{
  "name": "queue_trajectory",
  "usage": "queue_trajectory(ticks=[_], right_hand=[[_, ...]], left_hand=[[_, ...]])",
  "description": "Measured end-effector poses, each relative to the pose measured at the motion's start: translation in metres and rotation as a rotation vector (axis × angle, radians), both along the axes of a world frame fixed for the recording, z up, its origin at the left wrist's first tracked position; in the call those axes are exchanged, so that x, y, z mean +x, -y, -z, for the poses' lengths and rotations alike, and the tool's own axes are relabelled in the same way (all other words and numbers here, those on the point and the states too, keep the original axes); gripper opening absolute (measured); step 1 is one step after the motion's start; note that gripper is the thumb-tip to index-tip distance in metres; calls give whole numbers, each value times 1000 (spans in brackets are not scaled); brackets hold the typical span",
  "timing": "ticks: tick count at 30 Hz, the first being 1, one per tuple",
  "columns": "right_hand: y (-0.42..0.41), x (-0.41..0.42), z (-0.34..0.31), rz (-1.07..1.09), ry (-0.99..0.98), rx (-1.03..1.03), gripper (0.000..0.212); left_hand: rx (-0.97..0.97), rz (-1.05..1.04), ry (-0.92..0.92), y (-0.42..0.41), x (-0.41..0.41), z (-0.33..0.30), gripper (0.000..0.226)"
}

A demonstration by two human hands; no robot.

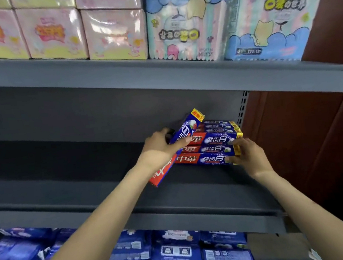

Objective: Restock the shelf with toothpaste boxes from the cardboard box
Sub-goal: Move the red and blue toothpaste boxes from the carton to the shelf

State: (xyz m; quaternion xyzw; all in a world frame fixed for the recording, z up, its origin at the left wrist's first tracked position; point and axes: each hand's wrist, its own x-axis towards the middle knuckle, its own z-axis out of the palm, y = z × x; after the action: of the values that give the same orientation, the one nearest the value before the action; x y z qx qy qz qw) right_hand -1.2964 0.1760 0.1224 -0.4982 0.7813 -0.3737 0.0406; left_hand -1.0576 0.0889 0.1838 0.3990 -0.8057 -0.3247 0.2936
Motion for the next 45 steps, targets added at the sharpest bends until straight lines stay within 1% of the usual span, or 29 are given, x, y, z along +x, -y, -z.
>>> queue_trajectory(ticks=[2,5,7,8,9,10,11,12,13,15,17,20,22,24,25,28,29,30,31,33,34,36,37,38,40,41,42,43,45], right_hand=[[0,1,3,19,-144,55,50],[2,2,5,68,-238,123,51],[3,4,2,65,-262,108,44],[4,6,-2,56,-181,42,36],[3,10,-10,28,-8,-58,28],[2,16,-19,-23,253,-162,25],[0,21,-29,-90,552,-216,25],[-1,22,-35,-146,771,-222,27],[-3,21,-39,-189,805,-174,32],[-4,16,-39,-211,699,-92,42],[-7,12,-39,-222,676,-67,43],[-11,7,-34,-272,731,-109,32],[-10,8,-32,-273,816,-143,22],[-9,8,-32,-260,873,-181,20],[-9,7,-32,-286,896,-196,24],[-13,1,-33,-442,913,-197,77],[-14,-1,-32,-464,889,-199,83],[-14,-2,-32,-454,861,-220,79],[-12,-2,-31,-419,847,-255,69],[-8,1,-31,-340,905,-326,49],[-6,3,-31,-313,955,-343,42],[-3,4,-29,-238,1002,-360,29],[-3,4,-28,-194,1003,-360,25],[-3,3,-27,-152,999,-358,23],[-2,3,-24,-106,965,-342,26],[-2,4,-24,-99,915,-324,32],[0,3,-23,-86,814,-294,38],[1,2,-22,-68,651,-251,43],[3,-1,-22,2,248,-144,49]], left_hand=[[-101,6,80,0,-6,1,52],[-185,77,207,2,-16,1,66],[-333,82,349,3,-24,2,69],[-429,75,428,3,-28,3,70],[-519,73,491,4,-31,4,71],[-599,80,537,4,-33,5,71],[-674,91,565,5,-36,7,71],[-738,105,573,6,-38,10,70],[-784,119,564,7,-39,12,69],[-803,134,531,10,-41,17,69],[-793,143,510,12,-42,22,70],[-757,134,476,13,-41,28,72],[-713,165,439,12,-41,27,66],[-694,243,445,12,-45,19,56],[-658,292,451,13,-47,13,53],[-467,445,436,20,-56,-6,51],[-443,476,450,23,-59,-11,51],[-450,493,481,26,-62,-14,51],[-468,494,509,27,-65,-15,50],[-513,442,519,27,-70,-15,49],[-563,406,525,27,-70,-14,51],[-697,368,574,30,-65,-10,63],[-746,364,597,33,-60,-7,68],[-749,357,611,38,-56,-4,68],[-655,350,581,45,-49,1,62],[-596,355,546,47,-47,4,60],[-546,362,511,48,-47,4,59],[-510,369,476,48,-48,4,59],[-454,379,417,48,-49,3,57]])
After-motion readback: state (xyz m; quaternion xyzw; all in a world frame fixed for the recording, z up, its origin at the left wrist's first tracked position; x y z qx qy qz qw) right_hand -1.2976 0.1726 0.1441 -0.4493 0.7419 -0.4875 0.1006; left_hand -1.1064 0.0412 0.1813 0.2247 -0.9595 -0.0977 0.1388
